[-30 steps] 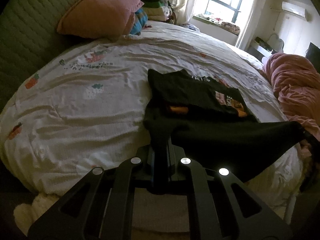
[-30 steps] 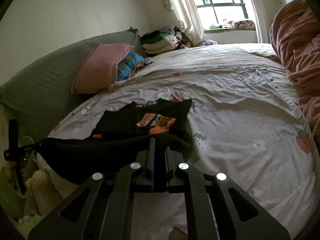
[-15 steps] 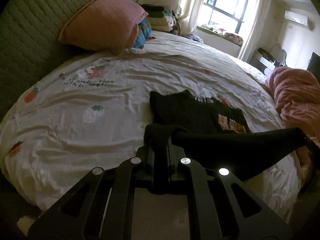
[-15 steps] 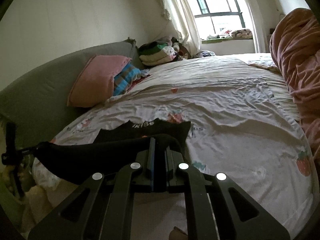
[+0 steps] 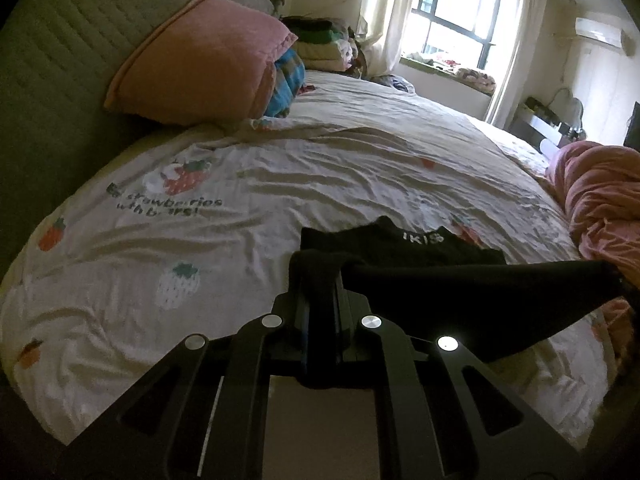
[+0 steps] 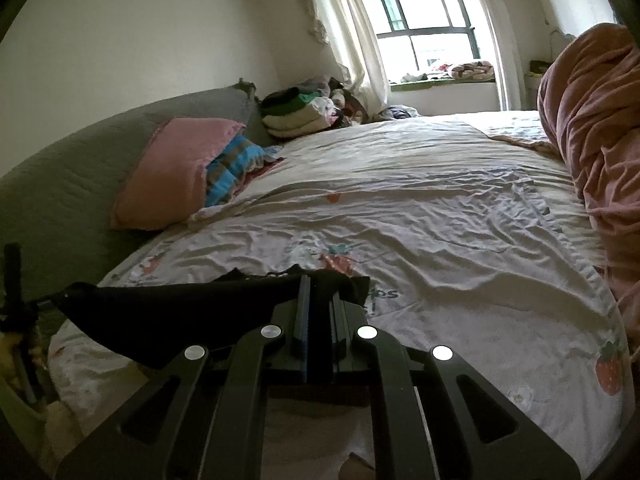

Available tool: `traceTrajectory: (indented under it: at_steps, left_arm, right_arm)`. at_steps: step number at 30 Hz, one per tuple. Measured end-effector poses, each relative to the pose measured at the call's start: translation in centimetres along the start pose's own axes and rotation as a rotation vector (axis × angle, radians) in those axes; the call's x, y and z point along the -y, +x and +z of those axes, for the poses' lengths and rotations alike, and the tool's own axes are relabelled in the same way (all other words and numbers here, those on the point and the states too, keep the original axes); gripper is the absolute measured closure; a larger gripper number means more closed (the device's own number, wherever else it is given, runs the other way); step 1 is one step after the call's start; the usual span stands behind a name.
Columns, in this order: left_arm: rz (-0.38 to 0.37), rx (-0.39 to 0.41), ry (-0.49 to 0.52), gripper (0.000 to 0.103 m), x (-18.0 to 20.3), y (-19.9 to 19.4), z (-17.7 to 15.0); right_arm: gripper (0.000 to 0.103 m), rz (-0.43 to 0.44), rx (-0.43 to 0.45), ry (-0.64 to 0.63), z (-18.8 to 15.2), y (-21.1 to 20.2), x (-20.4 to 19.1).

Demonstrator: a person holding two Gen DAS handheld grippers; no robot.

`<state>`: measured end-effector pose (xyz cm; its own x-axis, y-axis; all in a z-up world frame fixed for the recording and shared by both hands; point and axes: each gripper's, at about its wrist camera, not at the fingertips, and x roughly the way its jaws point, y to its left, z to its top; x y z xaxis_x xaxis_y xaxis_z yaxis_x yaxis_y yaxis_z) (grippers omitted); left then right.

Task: Fold small clothes
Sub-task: 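Lift the folded end with both tools and fold it toward the waistband, then lower the folded end onto the waistband with both tools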

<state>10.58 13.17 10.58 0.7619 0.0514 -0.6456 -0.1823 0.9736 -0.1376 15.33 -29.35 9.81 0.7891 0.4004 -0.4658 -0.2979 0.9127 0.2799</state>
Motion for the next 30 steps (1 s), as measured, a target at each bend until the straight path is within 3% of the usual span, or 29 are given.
traceTrajectory:
  at_steps: [13,30]
  left_arm:
    - [0.051,-0.030,0.037,0.100,0.8,5.0,1.9]
    - [0.069,-0.104,0.044,0.097,0.1,10.9,1.1]
  right_arm:
    - [0.096,-0.080,-0.070,0.008,0.8,6.3,1.5]
    - [0.096,-0.166,-0.173,-0.013,-0.9,13.2,2.3]
